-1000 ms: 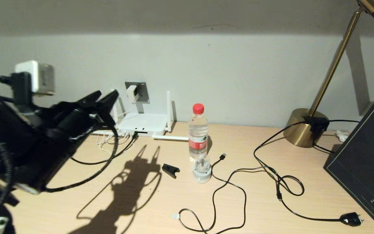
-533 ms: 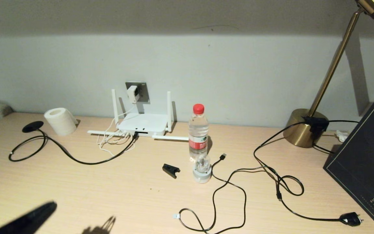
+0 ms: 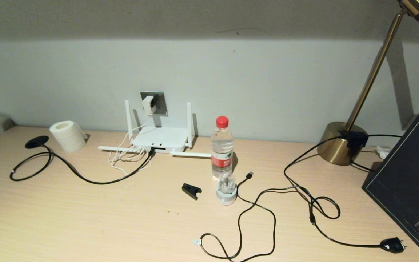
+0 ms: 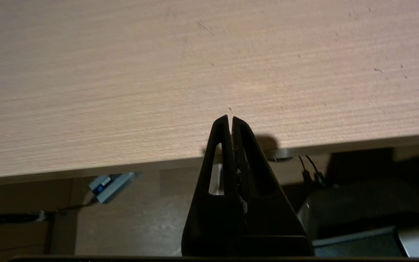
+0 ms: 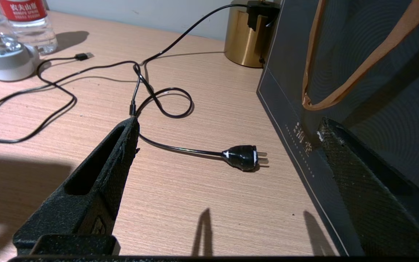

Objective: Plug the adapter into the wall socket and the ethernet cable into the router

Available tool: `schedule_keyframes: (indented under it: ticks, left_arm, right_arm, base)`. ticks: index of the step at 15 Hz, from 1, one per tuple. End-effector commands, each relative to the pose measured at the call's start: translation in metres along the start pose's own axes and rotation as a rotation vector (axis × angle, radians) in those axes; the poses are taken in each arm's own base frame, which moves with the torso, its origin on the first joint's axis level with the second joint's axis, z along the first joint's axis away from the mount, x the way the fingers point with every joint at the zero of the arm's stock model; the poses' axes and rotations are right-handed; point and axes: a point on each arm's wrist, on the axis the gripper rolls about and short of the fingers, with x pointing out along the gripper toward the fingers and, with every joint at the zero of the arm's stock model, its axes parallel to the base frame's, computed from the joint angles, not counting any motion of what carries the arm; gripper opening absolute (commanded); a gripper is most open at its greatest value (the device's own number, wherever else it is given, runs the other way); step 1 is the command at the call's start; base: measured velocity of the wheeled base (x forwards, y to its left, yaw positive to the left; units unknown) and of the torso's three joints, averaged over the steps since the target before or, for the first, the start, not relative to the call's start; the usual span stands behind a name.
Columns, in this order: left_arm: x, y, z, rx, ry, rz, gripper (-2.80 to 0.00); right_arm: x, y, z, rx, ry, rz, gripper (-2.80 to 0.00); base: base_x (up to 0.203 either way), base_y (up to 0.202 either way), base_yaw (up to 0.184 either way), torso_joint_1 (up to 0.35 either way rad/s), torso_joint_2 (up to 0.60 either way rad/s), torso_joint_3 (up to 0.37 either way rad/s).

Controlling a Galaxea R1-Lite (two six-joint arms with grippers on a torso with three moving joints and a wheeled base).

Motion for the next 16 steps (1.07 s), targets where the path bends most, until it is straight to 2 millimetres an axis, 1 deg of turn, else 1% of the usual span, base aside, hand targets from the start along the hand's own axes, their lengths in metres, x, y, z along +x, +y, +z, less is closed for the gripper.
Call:
schedule_keyframes:
  ticks: [1, 3, 4, 5, 6, 16]
  left_arm:
    - [-0.019, -0.002, -0.010, -0.006, -0.223, 0.045, -2.80]
    - [-0.027, -0.005, -0.018, -0.006, -0.343, 0.043, -2.80]
    - [-0.027, -0.007, -0.020, -0.039, -0.355, 0.030, -2.80]
    - [-0.025, -0.007, -0.020, -0.114, -0.337, 0.023, -2.80]
    - [-0.024, -0.007, -0.021, -0.146, -0.326, 0.035, -2.80]
    - [-0.024, -0.007, -0.020, -0.157, -0.329, 0.034, -2.80]
  right_arm:
    - [0.002, 0.001, -0.008, 0.016, 0.030, 0.002, 0.00]
    - [0.002, 0.001, -0.008, 0.058, 0.030, -0.001, 0.00]
    - [0.002, 0.001, -0.008, 0.067, 0.030, -0.001, 0.00]
    - [0.002, 0.001, -0.008, 0.071, 0.030, -0.004, 0.00]
    - [0.002, 0.001, -0.008, 0.083, 0.029, -0.006, 0.00]
    - [0.002, 0.001, -0.008, 0.084, 0.017, -0.010, 0.00]
  base:
    - [0.000, 0.000, 0.000, 0.000, 0.00, 0.000]
    - [0.000, 0.000, 0.000, 0.000, 0.00, 0.000]
    - [0.000, 0.000, 0.000, 0.000, 0.00, 0.000]
    - [0.000, 0.000, 0.000, 0.000, 0.00, 0.000]
    - [0.000, 0.000, 0.000, 0.000, 0.00, 0.000]
    - [0.000, 0.000, 0.000, 0.000, 0.00, 0.000]
